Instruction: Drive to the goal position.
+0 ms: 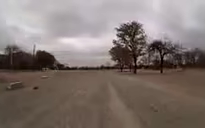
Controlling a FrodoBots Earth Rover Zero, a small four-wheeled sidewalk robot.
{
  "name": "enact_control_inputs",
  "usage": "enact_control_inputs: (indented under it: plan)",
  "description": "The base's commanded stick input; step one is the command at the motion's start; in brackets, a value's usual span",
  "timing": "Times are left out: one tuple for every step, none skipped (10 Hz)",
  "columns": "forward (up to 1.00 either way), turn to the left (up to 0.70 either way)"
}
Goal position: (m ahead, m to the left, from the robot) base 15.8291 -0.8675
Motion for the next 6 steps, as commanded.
enact_control_inputs:
  plan:
    - [0.70, -0.01]
    - [0.70, -0.01]
    - [0.70, -0.01]
    - [0.70, -0.01]
    - [0.70, -0.01]
    - [0.70, -0.01]
